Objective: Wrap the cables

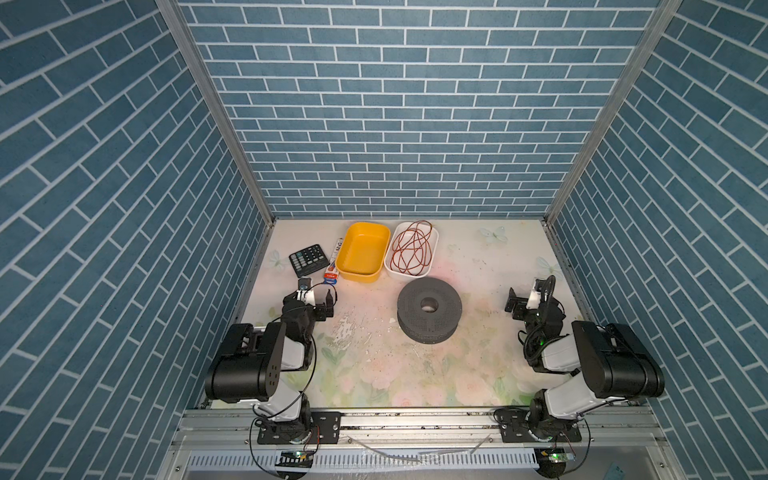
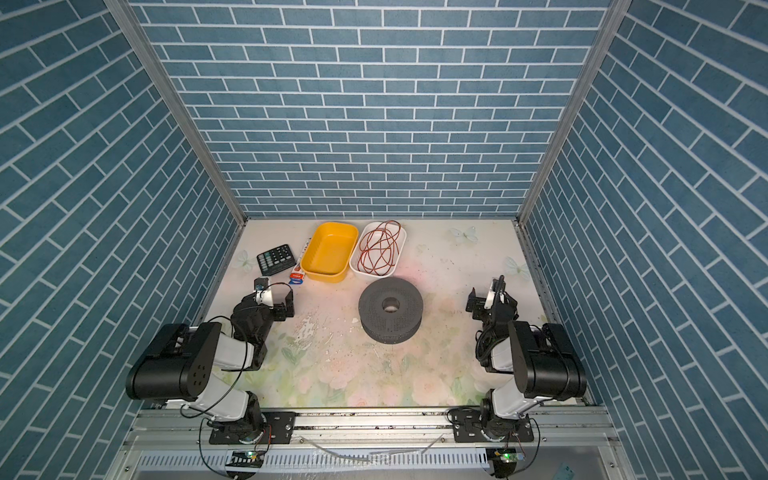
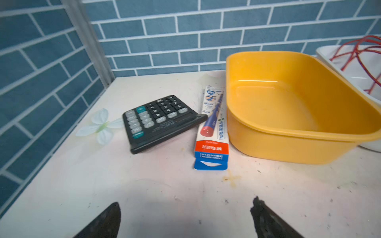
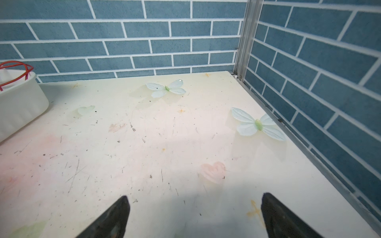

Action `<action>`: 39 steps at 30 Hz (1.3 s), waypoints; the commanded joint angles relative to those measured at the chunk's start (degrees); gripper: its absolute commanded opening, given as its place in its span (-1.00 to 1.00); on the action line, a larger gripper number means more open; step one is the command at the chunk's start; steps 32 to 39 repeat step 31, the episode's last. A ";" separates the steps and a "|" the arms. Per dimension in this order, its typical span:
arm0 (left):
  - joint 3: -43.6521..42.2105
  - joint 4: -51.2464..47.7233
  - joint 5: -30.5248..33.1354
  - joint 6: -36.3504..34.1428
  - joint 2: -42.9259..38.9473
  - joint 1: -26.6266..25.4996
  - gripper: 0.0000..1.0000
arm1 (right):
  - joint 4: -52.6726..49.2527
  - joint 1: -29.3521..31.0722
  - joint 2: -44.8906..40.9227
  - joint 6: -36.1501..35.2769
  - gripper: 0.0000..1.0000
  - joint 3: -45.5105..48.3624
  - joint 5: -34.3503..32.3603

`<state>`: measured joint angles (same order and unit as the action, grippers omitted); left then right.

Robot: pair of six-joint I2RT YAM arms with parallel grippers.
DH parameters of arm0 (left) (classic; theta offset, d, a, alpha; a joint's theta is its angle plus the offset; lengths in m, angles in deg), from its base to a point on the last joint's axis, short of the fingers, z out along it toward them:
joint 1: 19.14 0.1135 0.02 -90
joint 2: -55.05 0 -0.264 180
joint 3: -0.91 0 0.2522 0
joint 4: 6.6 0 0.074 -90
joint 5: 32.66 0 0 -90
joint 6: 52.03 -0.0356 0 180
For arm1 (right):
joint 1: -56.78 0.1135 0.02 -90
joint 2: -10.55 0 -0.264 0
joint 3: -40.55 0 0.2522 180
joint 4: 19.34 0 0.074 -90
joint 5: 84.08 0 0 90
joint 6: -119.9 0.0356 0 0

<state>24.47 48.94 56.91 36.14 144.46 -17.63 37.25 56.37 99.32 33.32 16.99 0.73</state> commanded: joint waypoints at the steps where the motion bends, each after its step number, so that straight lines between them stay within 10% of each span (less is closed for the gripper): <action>1: -2.54 11.02 9.58 3.74 1.34 -0.18 0.99 | 0.34 -0.89 0.23 -0.03 0.98 -1.95 -0.47; 20: -2.77 11.31 11.10 5.43 1.46 0.50 0.99 | -20.53 -4.36 -0.43 -0.96 0.98 -12.63 13.23; 39: -2.80 11.29 11.15 5.43 1.42 0.55 0.99 | -21.21 -3.48 -0.40 -0.43 0.98 -13.00 7.83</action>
